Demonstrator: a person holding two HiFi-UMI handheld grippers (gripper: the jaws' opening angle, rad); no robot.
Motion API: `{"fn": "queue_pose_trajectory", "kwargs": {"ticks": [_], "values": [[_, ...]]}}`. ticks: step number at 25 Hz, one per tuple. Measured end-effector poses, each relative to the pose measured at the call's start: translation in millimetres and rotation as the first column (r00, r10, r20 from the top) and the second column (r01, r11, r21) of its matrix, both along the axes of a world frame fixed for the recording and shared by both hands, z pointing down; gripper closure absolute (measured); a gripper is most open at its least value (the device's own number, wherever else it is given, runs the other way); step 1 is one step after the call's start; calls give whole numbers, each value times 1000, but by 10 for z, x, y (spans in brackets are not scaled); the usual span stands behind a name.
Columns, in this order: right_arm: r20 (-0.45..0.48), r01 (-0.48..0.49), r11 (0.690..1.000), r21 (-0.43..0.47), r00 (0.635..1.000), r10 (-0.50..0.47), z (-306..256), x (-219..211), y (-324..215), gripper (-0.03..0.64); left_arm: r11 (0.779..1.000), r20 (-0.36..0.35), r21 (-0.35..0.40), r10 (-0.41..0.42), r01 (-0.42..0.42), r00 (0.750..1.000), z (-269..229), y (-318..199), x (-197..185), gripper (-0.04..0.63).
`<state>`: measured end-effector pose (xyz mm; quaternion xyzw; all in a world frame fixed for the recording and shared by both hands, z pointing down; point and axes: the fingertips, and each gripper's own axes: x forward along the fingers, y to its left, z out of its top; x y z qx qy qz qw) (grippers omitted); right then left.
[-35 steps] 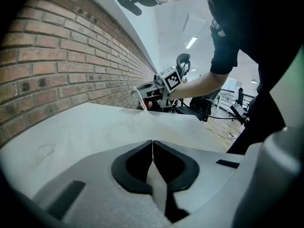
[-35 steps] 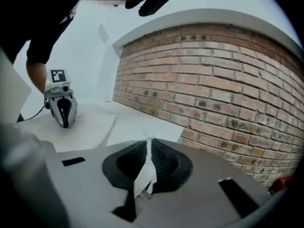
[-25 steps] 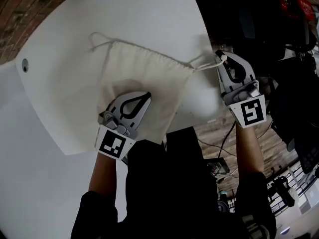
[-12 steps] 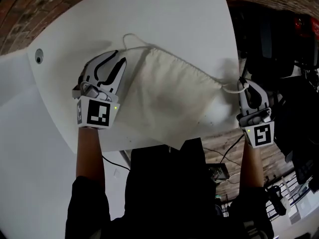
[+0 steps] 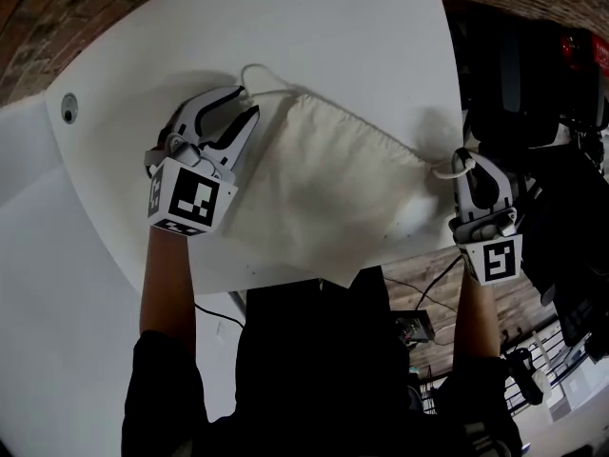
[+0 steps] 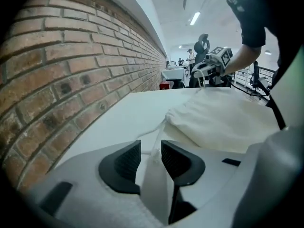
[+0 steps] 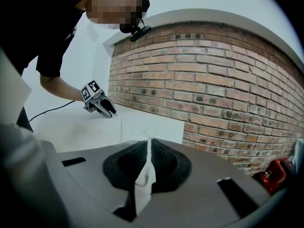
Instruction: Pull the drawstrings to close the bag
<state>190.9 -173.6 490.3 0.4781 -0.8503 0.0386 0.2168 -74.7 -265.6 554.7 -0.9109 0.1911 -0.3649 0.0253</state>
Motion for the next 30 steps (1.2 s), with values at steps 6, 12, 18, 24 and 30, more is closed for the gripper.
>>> {"fn": "queue_pose_trajectory", "kwargs": {"ticks": [6, 12, 18, 24, 30], "values": [[8, -8, 1000, 2, 1000, 8, 3, 7, 7, 603, 992, 56, 125, -2, -5, 998, -97, -58, 95, 465], [26, -15, 1000, 1, 1000, 15, -18, 30, 12, 604, 980, 115, 194, 23, -45, 993, -107, -40, 316, 446], [23, 1, 1000, -1, 1000, -1, 16, 2, 22, 604, 969, 109, 244, -75, 46, 991, -240, -418, 144, 441], [33, 12, 1000, 13, 999, -12, -5, -59, -13, 603, 995, 244, 91, 21, -44, 970, 40, -468, 220, 407], [37, 13, 1000, 13, 999, -13, 24, -17, -27, 604, 991, 151, -135, 23, -2, 988, 98, -504, 208, 408]]}}
